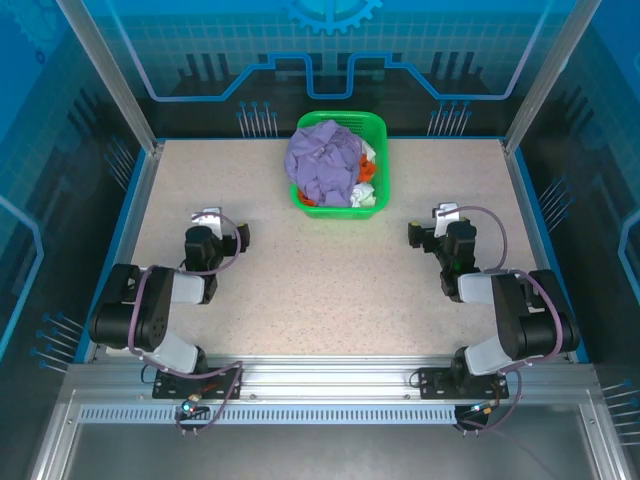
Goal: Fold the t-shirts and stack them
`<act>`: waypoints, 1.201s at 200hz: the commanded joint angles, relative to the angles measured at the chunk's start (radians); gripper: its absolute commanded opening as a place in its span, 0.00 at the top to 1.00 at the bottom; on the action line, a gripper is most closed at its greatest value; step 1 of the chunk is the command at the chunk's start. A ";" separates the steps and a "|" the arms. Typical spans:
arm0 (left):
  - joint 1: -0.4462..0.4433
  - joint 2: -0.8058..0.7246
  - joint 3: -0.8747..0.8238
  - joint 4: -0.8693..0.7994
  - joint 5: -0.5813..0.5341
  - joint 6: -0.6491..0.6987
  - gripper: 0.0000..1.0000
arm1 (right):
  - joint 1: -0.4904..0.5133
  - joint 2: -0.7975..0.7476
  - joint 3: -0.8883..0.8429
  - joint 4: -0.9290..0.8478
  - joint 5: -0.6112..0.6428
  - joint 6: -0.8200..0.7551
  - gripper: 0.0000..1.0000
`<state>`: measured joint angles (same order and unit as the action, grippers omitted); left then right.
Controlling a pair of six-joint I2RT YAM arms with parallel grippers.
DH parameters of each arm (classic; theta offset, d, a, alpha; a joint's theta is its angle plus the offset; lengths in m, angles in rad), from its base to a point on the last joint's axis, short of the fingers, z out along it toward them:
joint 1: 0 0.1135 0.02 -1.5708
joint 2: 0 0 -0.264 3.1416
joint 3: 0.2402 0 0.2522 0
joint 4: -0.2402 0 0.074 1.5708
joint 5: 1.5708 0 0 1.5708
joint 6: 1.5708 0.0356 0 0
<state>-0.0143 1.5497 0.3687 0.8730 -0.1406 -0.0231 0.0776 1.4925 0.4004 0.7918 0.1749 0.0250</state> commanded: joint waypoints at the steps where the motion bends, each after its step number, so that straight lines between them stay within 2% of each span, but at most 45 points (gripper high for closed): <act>1: 0.004 -0.004 0.016 0.029 0.020 0.014 0.01 | -0.003 0.009 0.017 -0.011 -0.006 -0.005 0.00; 147: -0.005 -0.005 0.018 0.029 0.003 0.018 0.01 | -0.009 0.008 0.018 -0.014 -0.022 -0.003 0.00; 170: -0.011 -0.005 0.016 0.030 -0.009 0.020 0.01 | -0.009 0.008 0.018 -0.014 -0.022 -0.003 0.00; 177: -0.020 -0.009 0.015 0.036 -0.052 0.022 0.01 | -0.008 0.004 0.020 -0.013 -0.010 -0.004 0.00; 200: -0.059 -0.125 0.029 -0.090 -0.246 -0.004 0.01 | 0.019 -0.124 0.104 -0.266 0.073 0.001 0.00; 217: -0.068 -0.205 0.084 -0.238 -0.283 -0.006 0.01 | 0.035 -0.261 0.093 -0.319 0.076 0.006 0.00; 240: -0.105 -0.330 0.107 -0.246 -0.266 -0.006 0.01 | 0.042 -0.463 0.090 -0.437 0.018 0.042 0.00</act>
<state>-0.0837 1.3430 0.4255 0.6941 -0.3496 -0.0231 0.1024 1.2049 0.4656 0.5064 0.2173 0.0299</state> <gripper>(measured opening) 0.988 0.997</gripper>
